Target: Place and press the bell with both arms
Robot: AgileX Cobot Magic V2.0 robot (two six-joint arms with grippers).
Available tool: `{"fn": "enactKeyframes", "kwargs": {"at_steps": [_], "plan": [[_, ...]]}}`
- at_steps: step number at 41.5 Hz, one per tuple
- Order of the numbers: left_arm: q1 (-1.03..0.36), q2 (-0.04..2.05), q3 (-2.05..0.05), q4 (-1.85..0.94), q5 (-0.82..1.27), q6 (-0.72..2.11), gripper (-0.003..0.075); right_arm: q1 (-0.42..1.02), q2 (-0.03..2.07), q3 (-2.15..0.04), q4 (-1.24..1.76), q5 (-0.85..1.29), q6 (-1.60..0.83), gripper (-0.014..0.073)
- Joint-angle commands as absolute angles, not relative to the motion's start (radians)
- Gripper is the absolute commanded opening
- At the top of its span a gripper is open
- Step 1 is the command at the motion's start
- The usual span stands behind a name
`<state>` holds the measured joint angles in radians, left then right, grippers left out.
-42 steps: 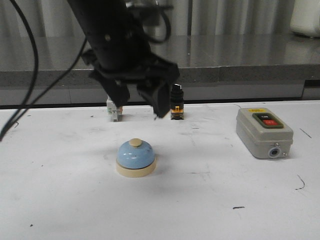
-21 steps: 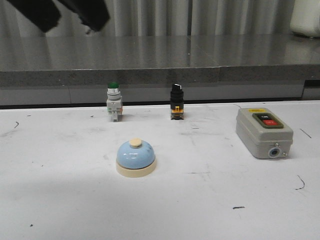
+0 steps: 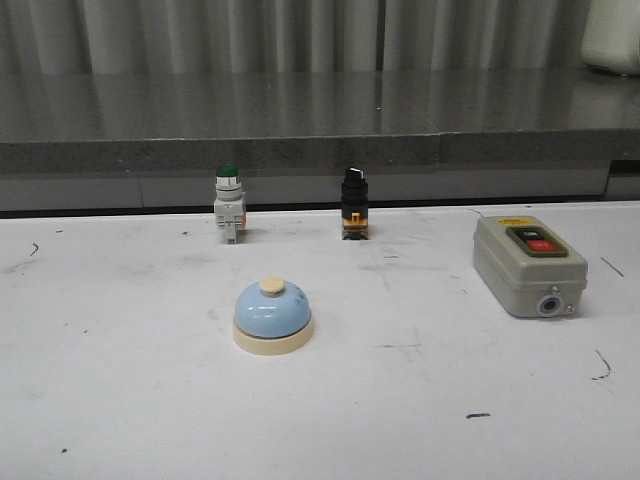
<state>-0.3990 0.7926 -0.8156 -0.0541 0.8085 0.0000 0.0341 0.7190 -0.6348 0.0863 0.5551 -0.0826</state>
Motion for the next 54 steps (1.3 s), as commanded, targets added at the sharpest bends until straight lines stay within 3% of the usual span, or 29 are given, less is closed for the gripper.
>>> {"fn": "enactKeyframes", "kwargs": {"at_steps": [1, 13, 16, 19, 26, 30, 54], "plan": [[-0.396, 0.726, -0.806, -0.068, 0.762, -0.017, 0.0568, 0.035, 0.72, -0.668, 0.083, 0.467, -0.083, 0.0521], [-0.396, 0.698, -0.799, -0.068, 0.761, -0.017, 0.0568, 0.04, 0.726, -0.683, 0.084, 0.491, -0.091, 0.0517], [-0.396, 0.698, -0.799, -0.068, 0.761, -0.017, 0.0568, 0.056, 0.742, -0.72, 0.084, 0.553, -0.093, 0.0477], [-0.396, 0.698, -0.799, -0.068, 0.761, -0.017, 0.0568, 0.09, 0.773, -0.77, 0.084, 0.624, -0.102, 0.0373], [-0.396, 0.698, -0.799, -0.068, 0.761, -0.017, 0.0568, 0.212, 0.862, -0.888, 0.084, 0.725, -0.147, 0.0042], [-0.396, 0.698, -0.799, -0.068, 0.761, -0.017, 0.0568, 0.299, 0.92, -0.951, 0.084, 0.739, -0.173, -0.0074], [-0.396, 0.698, -0.799, -0.068, 0.761, -0.017, 0.0568, 0.71, 1.48, -1.376, 0.062, 0.826, -0.18, -0.0064]]}}
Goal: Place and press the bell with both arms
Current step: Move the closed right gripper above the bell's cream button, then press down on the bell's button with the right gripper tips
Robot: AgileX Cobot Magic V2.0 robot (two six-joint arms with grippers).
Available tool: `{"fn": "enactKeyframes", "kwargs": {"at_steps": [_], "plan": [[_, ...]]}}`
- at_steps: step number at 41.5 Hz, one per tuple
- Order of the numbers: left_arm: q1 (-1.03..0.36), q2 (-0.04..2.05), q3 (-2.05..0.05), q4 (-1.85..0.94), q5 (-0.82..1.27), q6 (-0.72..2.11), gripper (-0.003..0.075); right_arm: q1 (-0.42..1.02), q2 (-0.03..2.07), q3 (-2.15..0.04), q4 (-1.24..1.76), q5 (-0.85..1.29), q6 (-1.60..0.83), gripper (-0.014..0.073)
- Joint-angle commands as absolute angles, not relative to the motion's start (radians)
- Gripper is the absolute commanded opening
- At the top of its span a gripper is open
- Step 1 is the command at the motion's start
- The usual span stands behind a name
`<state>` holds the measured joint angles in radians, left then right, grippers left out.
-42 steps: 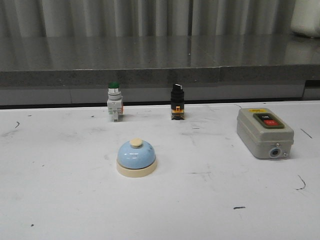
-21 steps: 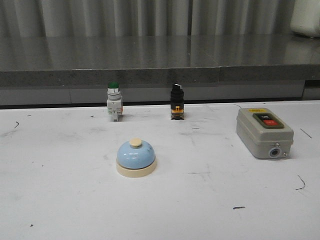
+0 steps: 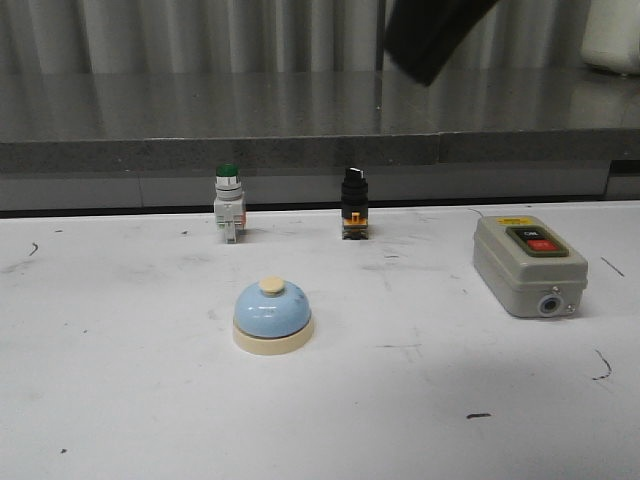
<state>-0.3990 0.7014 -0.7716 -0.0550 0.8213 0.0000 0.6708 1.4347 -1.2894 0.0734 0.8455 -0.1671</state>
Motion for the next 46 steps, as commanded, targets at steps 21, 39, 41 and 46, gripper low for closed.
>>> {"fn": "enactKeyframes", "kwargs": {"at_steps": [21, 39, 41, 46], "plan": [[-0.396, 0.698, -0.799, -0.068, 0.761, -0.017, 0.0568, 0.761, 1.902, -1.711, -0.029, 0.953, -0.18, -0.0067], [-0.396, 0.698, -0.799, -0.068, 0.761, -0.017, 0.0568, 0.761, 2.088, -1.764, -0.094, 0.961, -0.179, -0.0067], [-0.396, 0.698, -0.799, -0.068, 0.761, -0.017, 0.0568, 0.761, 2.08, -1.764, -0.092, 0.967, -0.176, -0.0067], [-0.396, 0.698, -0.799, -0.068, 0.763, -0.017, 0.0568, 0.761, 2.017, -1.764, -0.09, 0.965, -0.162, -0.0067]]}}
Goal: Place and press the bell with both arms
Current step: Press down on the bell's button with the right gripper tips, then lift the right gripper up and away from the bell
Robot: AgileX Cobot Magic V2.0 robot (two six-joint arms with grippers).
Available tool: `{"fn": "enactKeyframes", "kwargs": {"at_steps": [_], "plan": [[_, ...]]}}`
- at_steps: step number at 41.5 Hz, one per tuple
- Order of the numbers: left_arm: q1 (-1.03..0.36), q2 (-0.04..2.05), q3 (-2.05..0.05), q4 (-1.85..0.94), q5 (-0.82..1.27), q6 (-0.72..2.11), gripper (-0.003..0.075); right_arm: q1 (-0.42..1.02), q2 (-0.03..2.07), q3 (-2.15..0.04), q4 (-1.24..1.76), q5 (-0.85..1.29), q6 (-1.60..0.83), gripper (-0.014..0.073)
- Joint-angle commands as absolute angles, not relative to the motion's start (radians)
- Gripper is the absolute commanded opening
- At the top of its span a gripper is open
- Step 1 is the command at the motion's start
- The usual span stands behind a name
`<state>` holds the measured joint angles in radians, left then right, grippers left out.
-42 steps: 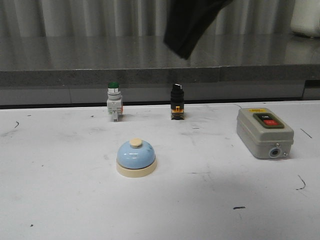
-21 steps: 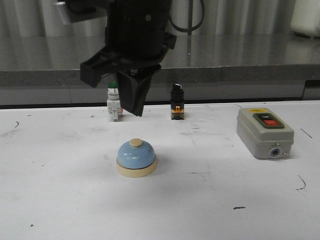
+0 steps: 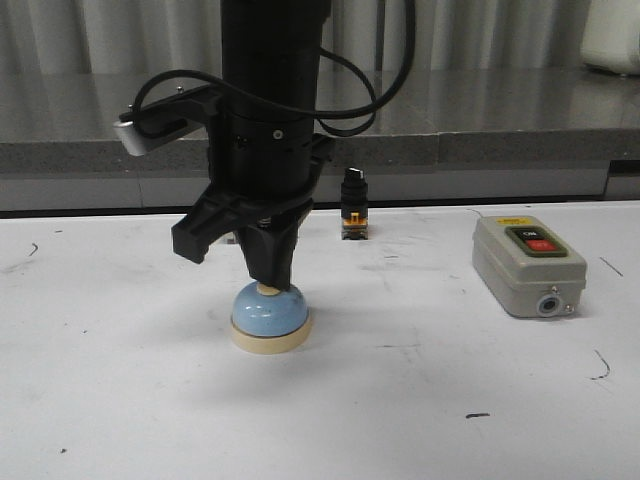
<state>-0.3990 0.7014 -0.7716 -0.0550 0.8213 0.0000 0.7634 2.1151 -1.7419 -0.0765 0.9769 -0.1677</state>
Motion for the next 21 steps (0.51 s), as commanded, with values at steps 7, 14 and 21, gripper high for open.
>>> {"fn": "enactKeyframes", "kwargs": {"at_steps": [7, 14, 21], "plan": [[-0.396, 0.698, -0.799, -0.068, 0.763, -0.017, 0.0568, 0.756, 1.885, -1.758, -0.086, 0.955, -0.125, -0.0067], [-0.396, 0.698, -0.799, -0.068, 0.763, -0.017, 0.0568, 0.71, 1.708, -1.644, -0.028, 0.882, -0.112, -0.0067], [-0.396, 0.698, -0.799, -0.068, 0.763, -0.017, 0.0568, 0.617, 1.497, -1.432, 0.056, 0.752, -0.112, -0.0067]]}}
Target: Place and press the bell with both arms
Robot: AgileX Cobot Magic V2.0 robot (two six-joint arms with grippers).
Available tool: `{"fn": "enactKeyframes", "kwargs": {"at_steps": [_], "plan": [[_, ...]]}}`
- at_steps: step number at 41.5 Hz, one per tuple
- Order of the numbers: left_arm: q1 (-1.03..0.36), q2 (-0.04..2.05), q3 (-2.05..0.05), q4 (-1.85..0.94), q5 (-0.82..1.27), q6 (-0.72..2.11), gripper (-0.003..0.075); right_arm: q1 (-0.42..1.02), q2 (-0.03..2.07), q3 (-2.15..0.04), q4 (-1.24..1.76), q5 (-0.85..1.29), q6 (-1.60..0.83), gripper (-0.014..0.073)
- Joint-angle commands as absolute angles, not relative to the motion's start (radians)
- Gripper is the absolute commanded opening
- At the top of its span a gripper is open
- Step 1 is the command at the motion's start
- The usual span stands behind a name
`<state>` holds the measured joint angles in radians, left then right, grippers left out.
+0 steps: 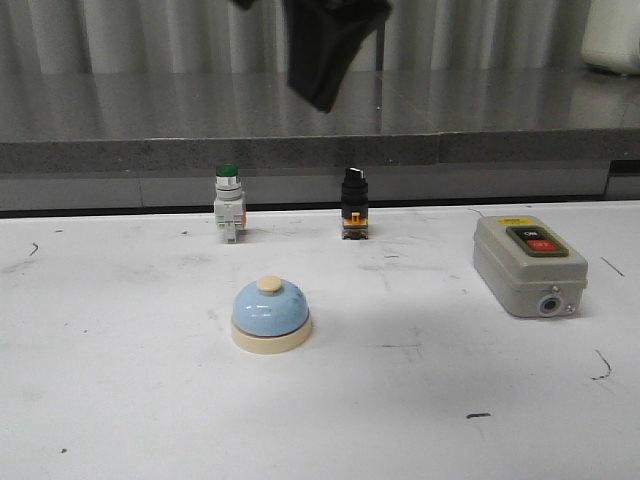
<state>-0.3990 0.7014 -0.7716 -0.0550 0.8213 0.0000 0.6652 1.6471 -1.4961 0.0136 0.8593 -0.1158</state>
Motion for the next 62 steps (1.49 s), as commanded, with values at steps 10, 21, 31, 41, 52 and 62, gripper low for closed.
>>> {"fn": "enactKeyframes", "kwargs": {"at_steps": [10, 21, 31, 41, 52, 62], "plan": [[-0.396, 0.698, -0.799, -0.068, 0.763, -0.017, 0.0568, 0.509, 1.183, -1.127, 0.116, 0.618, -0.112, -0.0067], [-0.396, 0.698, -0.799, -0.068, 0.763, -0.017, 0.0568, 0.501, 0.862, -0.883, 0.116, 0.557, -0.112, -0.0067], [-0.396, 0.698, -0.799, -0.068, 0.763, -0.017, 0.0568, 0.501, 0.632, -0.738, 0.116, 0.558, -0.112, -0.0067], [-0.396, 0.698, -0.799, -0.068, 0.763, -0.017, 0.0568, 0.501, 0.516, -0.684, 0.115, 0.56, -0.112, -0.0067], [-0.396, 0.698, -0.799, -0.068, 0.763, -0.017, 0.0568, 0.501, 0.515, -0.683, 0.104, 0.555, -0.112, -0.0067], [-0.396, 0.698, -0.799, -0.068, 0.758, -0.017, 0.0568, 0.501, 0.515, -0.683, 0.09, 0.549, -0.112, -0.0067]]}}
